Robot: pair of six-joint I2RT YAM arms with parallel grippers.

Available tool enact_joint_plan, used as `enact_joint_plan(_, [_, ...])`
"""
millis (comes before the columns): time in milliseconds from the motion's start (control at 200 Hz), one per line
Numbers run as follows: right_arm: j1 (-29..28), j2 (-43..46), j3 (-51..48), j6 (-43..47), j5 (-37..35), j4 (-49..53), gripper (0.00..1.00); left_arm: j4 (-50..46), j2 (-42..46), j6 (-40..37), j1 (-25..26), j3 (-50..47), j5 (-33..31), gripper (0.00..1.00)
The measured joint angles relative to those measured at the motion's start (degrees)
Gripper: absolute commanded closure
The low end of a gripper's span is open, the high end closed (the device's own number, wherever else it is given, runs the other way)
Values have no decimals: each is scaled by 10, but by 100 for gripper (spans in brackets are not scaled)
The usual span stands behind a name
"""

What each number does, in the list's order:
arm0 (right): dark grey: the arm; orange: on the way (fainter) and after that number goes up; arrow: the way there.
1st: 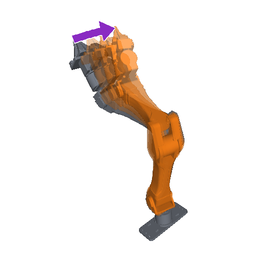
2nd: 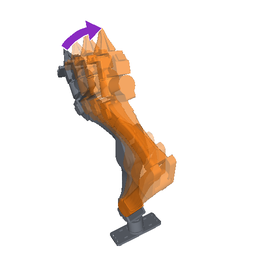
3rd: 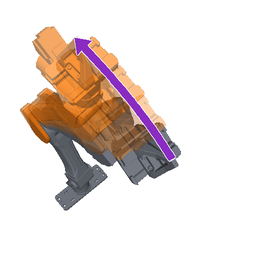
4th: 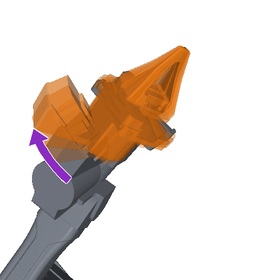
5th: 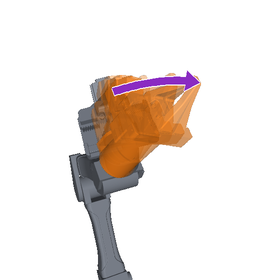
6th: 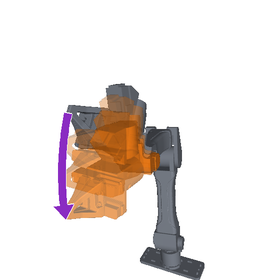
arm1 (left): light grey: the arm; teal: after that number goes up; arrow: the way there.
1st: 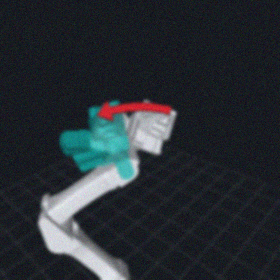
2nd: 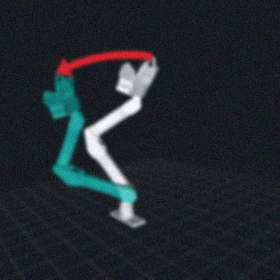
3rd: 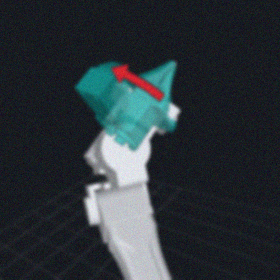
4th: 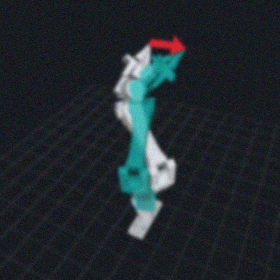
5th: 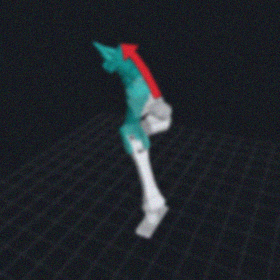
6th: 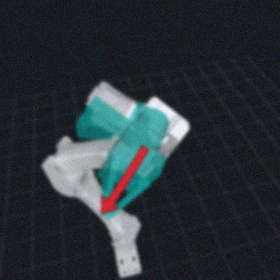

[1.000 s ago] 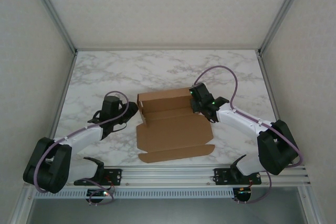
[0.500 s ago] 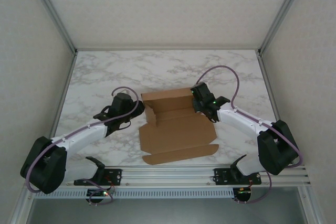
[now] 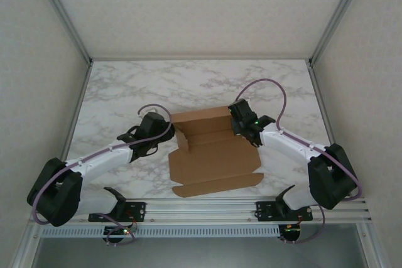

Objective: Fold the paper box

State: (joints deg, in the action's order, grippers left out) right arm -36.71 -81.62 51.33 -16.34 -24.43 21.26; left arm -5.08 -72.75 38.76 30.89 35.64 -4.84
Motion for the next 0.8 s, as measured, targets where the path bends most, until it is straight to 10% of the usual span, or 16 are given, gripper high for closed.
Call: enact_joint_plan(801, [2, 2, -3, -4, -4, -1, 100, -59, 25, -5, 23, 11, -27, 41])
